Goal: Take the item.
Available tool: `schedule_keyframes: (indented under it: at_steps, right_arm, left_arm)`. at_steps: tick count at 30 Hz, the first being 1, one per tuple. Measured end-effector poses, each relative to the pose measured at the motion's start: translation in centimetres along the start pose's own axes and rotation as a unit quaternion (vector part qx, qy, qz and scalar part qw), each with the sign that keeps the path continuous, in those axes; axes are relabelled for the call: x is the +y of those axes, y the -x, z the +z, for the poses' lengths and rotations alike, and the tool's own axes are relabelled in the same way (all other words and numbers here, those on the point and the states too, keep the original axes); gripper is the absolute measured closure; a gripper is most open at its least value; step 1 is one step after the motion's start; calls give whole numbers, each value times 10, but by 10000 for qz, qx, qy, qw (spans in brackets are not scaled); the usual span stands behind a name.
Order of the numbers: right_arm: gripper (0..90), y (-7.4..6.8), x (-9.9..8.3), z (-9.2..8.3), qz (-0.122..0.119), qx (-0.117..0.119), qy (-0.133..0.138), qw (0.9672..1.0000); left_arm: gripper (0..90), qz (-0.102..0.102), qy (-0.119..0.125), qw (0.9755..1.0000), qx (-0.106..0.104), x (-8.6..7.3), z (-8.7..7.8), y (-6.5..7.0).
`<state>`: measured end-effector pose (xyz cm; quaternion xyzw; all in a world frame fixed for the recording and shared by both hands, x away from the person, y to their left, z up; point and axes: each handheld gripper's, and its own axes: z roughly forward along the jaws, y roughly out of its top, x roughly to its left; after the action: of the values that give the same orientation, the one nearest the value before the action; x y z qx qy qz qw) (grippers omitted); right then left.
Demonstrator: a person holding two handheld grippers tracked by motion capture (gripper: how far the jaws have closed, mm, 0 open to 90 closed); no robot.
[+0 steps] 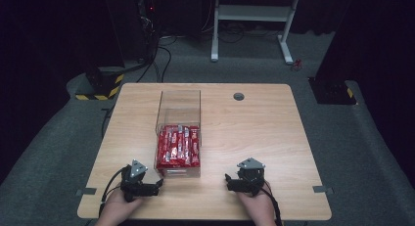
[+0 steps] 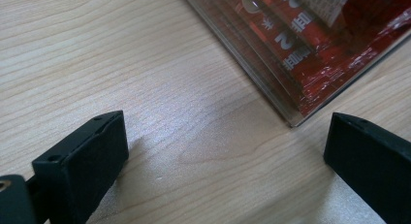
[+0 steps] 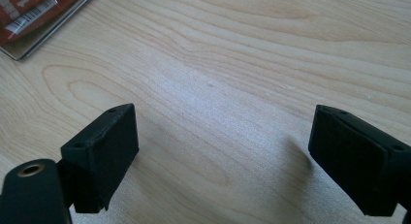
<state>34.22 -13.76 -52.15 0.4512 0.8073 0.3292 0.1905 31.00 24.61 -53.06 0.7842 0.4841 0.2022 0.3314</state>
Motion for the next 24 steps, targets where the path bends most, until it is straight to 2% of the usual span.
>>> schedule_keyframes:
  at_steps: [6, 11, 13, 16, 24]
  right_arm:
    - [106, 2, 2, -7, -31, 34, 119, 9999]
    - [106, 1, 5, -14, -57, 47, 374, 9993]
    - [106, 0, 6, -14, -155, 37, 429, 9990]
    - [106, -3, 7, -14, -154, 77, 420, 9990]
    - [101, -8, 9, -15, -258, 137, 638, 9975]
  left_arm:
    - [25, 26, -5, 10000, 6, 0, 0, 0]
    - [25, 24, 0, 10000, -3, -1, -1, 0]
    - [25, 40, -2, 10000, 4, -1, -1, 0]
    - [25, 24, 0, 10000, -8, -1, -1, 0]
    - [25, 30, -10, 10000, -22, -1, -1, 0]
